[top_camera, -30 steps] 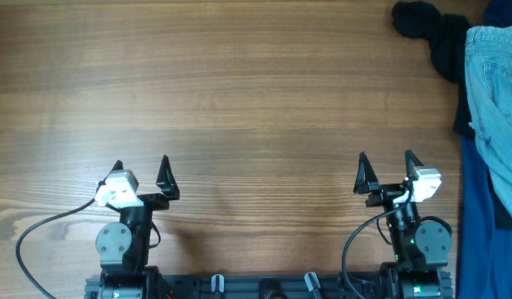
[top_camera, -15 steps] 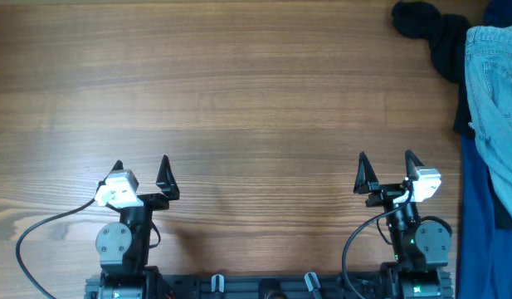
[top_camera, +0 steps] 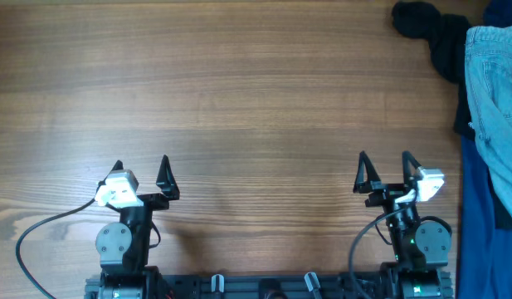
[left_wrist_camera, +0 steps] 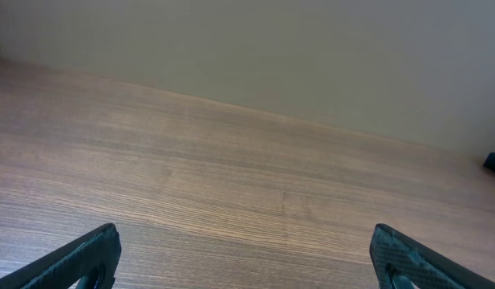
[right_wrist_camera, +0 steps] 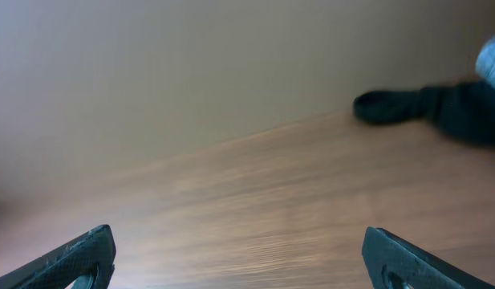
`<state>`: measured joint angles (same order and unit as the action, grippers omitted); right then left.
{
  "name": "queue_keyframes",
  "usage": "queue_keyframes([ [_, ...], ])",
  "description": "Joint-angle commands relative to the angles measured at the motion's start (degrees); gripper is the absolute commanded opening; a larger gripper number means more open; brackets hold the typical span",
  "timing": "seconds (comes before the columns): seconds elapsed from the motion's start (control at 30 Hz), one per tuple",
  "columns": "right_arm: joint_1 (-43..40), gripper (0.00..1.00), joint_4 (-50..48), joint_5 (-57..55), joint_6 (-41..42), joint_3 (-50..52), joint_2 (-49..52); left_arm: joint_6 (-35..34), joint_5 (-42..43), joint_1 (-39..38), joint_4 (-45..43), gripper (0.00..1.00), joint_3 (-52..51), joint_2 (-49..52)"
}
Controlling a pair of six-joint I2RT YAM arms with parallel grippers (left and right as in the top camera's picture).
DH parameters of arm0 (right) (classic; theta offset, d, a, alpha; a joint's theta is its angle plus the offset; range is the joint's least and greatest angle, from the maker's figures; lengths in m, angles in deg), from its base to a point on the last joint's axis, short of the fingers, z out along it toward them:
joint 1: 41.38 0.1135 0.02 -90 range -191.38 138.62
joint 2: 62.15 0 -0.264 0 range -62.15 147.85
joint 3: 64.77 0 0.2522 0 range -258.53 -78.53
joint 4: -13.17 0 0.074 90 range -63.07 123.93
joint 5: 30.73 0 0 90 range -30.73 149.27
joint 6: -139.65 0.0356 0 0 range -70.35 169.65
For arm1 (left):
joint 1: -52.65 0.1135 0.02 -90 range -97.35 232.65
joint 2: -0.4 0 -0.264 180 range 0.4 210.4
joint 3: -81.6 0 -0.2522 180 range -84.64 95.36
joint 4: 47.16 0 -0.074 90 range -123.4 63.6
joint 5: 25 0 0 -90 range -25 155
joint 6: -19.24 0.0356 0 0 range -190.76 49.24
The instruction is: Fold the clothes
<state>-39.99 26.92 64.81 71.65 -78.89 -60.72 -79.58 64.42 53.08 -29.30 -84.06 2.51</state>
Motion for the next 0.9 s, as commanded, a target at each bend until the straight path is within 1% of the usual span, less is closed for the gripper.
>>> queue_keyframes([
  [0.0,-0.28,1.00,-1.16,3.39,29.14,0.04,0.35,1.14,-0.13,-0.28,0.04,1.00,-0.26,0.22],
  [0.03,-0.28,1.00,-4.17,7.69,29.18,0.04,0.35,1.11,-0.13,-0.28,0.04,1.00,-0.26,0.22],
  [0.07,-0.28,1.00,-8.81,12.59,25.81,0.04,0.35,1.14,-0.13,-0.28,0.04,1.00,-0.26,0.22],
  [0.1,-0.28,1.00,-14.29,18.21,20.02,-0.59,0.35,1.11,-0.13,-0.28,0.04,1.00,-0.26,0.22],
  [0.17,-0.28,0.99,-12.39,20.31,16.06,-5.44,0.74,1.11,-0.13,-0.28,0.04,1.00,-0.26,0.22],
  [0.23,-0.28,0.99,-1.20,20.44,6.36,-17.90,7.17,1.11,-0.13,-0.28,0.04,1.00,-0.26,0.22],
  [0.27,-0.31,1.00,4.81,19.80,2.75,-23.61,11.78,1.14,-0.13,-0.28,0.04,1.00,-0.26,0.22],
  [0.3,-0.31,0.99,9.22,18.95,0.92,-28.04,15.91,1.14,-0.13,-0.28,0.04,1.00,-0.26,0.22],
  [0.33,-0.31,1.00,16.98,16.98,-1.46,-35.78,23.71,1.11,-0.13,-0.28,0.04,1.00,-0.26,0.22],
  [0.4,-0.31,0.99,35.74,5.27,-1.29,-52.30,40.22,1.14,-0.13,-0.28,0.04,1.00,-0.26,0.22],
  [0.43,-0.31,1.00,43.19,0.76,-4.09,-60.46,48.61,1.11,-0.13,-0.28,0.04,1.00,-0.26,0.22],
  [0.47,-0.31,1.00,48.74,-0.02,-8.11,-68.19,56.19,1.11,-0.13,-0.28,0.04,1.00,-0.26,0.22],
  [0.5,-0.28,1.00,52.78,0.20,-9.62,-74.62,62.60,1.11,-0.13,-0.28,0.04,1.00,-0.26,0.22],
  [0.53,-0.28,1.00,55.01,1.09,-10.03,-81.74,70.44,1.14,-0.13,-0.28,0.04,1.00,-0.26,0.22],
  [0.6,-0.33,1.00,56.87,0.79,-13.66,-84.91,77.83,1.14,-0.13,-0.28,0.04,1.00,-0.26,0.22],
  [0.63,-0.87,1.00,56.72,-0.17,-12.09,-86.20,81.26,1.14,-0.13,-0.28,0.04,1.00,-0.26,0.22],
  [0.67,-2.45,1.00,57.11,-0.33,-8.63,-88.91,84.94,1.11,-0.13,-0.28,0.04,1.00,-0.26,0.22],
  [0.7,-3.72,0.99,57.31,-1.03,-7.52,-90.84,86.99,1.11,-0.13,-0.28,0.04,1.00,-0.26,0.22],
  [0.8,-11.89,0.99,58.66,-8.90,-6.75,-103.43,96.50,1.11,-0.13,-0.28,0.04,1.00,-0.26,0.22],
  [0.87,-16.24,0.99,58.62,-9.42,-5.42,-109.42,101.07,1.14,-0.13,-0.28,0.04,1.00,-0.26,0.22],
])
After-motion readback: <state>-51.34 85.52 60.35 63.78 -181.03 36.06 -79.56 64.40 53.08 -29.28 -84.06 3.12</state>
